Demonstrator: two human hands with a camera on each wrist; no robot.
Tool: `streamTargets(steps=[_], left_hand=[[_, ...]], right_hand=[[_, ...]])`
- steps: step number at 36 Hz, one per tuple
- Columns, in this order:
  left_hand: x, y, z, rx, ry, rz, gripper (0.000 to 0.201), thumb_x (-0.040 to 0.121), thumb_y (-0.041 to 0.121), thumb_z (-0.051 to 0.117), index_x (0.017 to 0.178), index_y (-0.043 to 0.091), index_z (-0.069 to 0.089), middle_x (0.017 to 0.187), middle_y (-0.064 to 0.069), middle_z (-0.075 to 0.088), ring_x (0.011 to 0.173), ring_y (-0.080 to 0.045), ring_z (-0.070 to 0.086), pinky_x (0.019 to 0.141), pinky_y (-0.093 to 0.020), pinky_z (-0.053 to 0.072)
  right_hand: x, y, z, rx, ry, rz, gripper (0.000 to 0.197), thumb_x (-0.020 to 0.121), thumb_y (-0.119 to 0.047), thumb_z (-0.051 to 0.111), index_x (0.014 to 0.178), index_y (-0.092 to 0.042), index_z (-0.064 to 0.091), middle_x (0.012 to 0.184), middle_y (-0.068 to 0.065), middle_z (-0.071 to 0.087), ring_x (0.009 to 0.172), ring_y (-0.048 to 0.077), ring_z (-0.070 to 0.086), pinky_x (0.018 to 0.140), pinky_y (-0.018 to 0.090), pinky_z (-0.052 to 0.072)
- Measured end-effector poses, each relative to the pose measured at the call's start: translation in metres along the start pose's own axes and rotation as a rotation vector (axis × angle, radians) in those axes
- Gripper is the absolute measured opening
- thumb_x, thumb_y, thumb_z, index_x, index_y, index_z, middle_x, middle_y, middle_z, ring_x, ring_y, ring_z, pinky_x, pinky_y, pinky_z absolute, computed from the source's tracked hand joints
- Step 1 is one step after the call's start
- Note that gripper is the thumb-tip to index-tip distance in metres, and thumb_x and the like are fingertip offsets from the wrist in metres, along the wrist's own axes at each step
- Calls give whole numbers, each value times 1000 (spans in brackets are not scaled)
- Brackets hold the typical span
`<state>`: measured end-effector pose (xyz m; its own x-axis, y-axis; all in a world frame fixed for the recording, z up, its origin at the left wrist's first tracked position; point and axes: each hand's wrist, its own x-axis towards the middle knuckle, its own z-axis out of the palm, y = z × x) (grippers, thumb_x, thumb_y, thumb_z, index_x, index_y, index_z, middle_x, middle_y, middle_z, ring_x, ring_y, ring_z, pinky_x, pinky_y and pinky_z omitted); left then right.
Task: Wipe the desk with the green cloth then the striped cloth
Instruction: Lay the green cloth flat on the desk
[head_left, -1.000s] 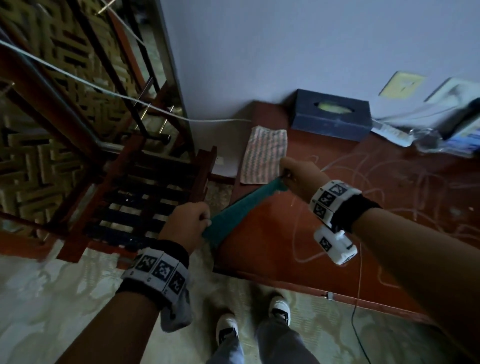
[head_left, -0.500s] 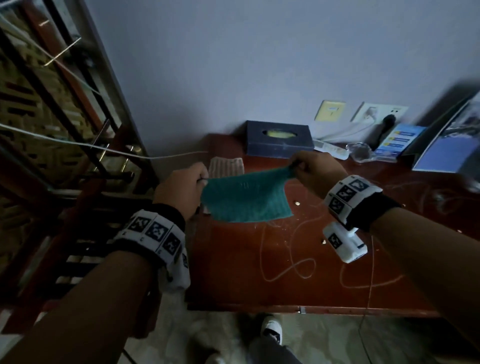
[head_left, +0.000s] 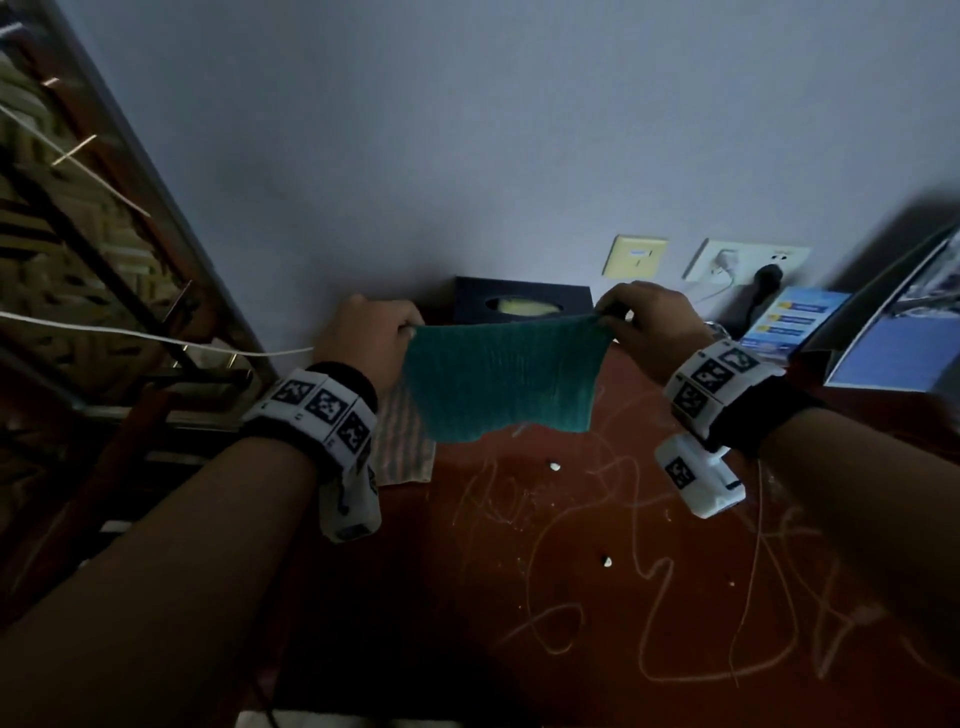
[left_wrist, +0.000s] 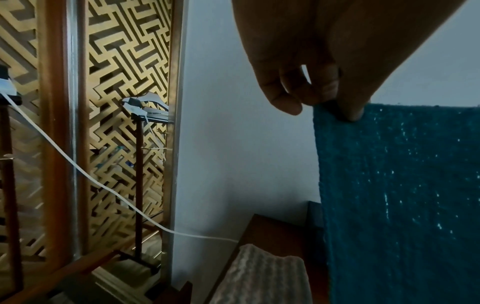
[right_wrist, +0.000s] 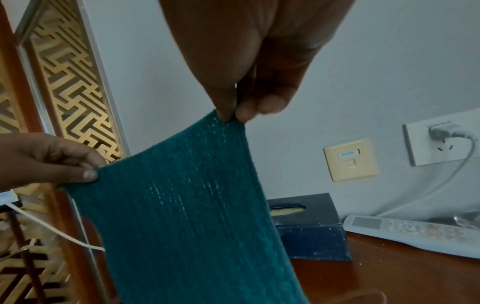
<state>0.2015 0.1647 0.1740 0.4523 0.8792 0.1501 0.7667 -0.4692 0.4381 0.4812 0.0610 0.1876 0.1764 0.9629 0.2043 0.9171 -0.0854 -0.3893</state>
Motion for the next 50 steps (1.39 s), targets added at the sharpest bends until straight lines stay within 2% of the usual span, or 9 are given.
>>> streamTargets(steps=[3,8,14,20,25,28,34,43,50], left_hand=[[20,9,11,-23,-14,-27,20,91,15,50,100,20,68,102,-10,67,94,-31,60,76,-32,45],[47,17,33,-122,28,-46,19,91,7,50,95,9,68,94,-16,68,83,-33,63,75,-38,51],[60,11,71,-158,8,-54,16,89,3,54,95,6,69,94,-15,68,87,-29,61,75,-31,48],[45,-7,117,-171,-104,-74,16,86,2,54,88,7,69,89,-14,68,85,-29,62,75,-32,47],[24,-25,142,-100,-189,-76,21,92,10,51,103,8,68,104,-10,67,97,-22,60,79,-25,40],[13,-32,151,-98,-252,-106,22,94,13,50,107,11,67,106,-7,67,98,-19,59,75,-22,38],[-7,-36,160,-105,-336,-133,21,96,14,49,109,10,65,107,-7,66,91,-19,60,72,-24,43],[-34,-42,170,-143,-394,-152,25,97,11,47,116,12,64,123,-6,60,112,-19,57,94,-31,47],[-55,-54,168,-166,-445,-136,27,95,14,50,120,20,60,126,-1,57,104,-16,60,86,-34,51]], right_hand=[[15,15,6,1,16,38,14,88,-8,58,100,-6,66,94,11,63,80,19,52,71,20,32],[30,34,17,31,68,98,14,90,-11,57,99,-6,66,98,13,65,92,28,59,85,37,45],[34,53,43,-4,54,195,18,88,-12,58,103,-8,68,104,13,66,98,29,58,82,28,37],[12,73,87,4,-36,293,15,84,-8,63,95,-4,71,99,16,69,95,31,63,82,31,42],[-19,80,121,32,-82,320,11,82,-7,65,90,-3,70,94,17,69,87,30,65,81,32,47],[-36,77,132,37,-106,344,9,83,-8,64,90,-3,69,93,16,68,86,30,65,81,34,49],[-65,69,141,29,-172,407,13,85,-11,61,95,-8,69,96,10,68,89,25,62,76,25,41],[-85,61,148,36,-251,462,20,88,-16,59,106,-17,67,98,3,65,84,14,56,77,26,43],[-89,55,151,23,-299,476,21,88,-15,59,107,-16,67,105,6,64,94,21,60,84,29,45]])
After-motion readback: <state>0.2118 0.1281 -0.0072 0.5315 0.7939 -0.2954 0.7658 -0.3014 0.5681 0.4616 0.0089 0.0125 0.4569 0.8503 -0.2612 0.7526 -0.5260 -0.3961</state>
